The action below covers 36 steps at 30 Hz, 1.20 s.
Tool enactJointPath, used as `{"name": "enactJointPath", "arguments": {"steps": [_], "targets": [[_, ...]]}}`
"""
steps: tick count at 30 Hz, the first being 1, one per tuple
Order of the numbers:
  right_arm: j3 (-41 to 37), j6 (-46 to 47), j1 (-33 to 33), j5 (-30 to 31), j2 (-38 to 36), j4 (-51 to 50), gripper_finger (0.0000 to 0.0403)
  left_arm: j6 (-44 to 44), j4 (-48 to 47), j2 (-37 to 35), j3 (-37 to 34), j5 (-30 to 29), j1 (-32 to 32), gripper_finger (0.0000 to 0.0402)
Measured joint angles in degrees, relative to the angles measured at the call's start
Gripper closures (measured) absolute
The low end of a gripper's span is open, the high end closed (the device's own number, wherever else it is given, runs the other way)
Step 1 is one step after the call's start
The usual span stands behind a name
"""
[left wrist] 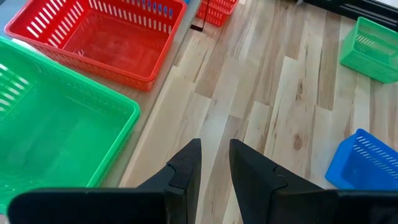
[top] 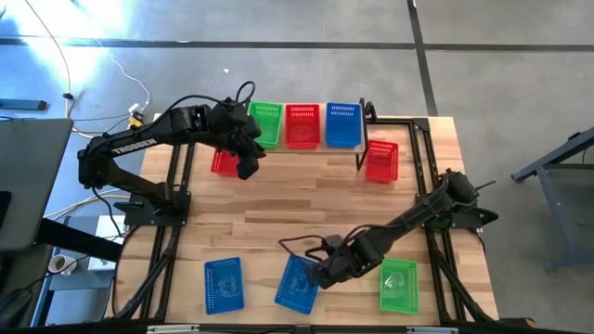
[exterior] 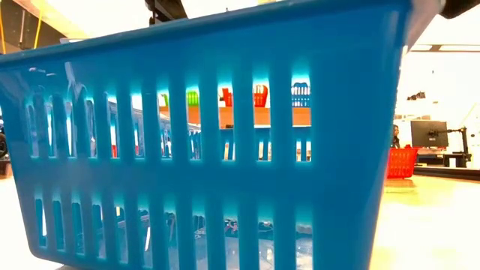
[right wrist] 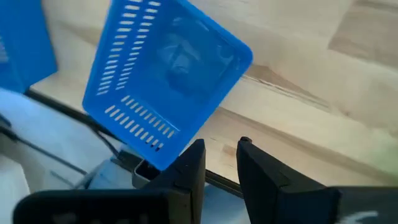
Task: Stack baskets on shelf by color
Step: Stack the right blue bin on top of the blue bin on the shelf
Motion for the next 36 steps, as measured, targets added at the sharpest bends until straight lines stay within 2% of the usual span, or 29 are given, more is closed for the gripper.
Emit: {"name": "enactJointPath", "arguments": {"steps": [4, 25, 36], "targets": [[0.0, 5.6, 0.05, 0.1, 1.19, 0.01, 0.0324, 0.03, 0.0, 0.0, 0.0, 0.02, 0.0, 0.0326], [0.0, 10.62, 0.45, 0.98, 6.41, 7.14, 0.0324, 0.77, 0.07, 0.0, 0.0, 0.0, 0.0, 0.0326], [0.0, 12.09, 1.05, 2.63, 6.52, 6.29, 0.0324, 1.12, 0.04, 0.0, 0.0, 0.02, -0.01, 0.0326]]}}
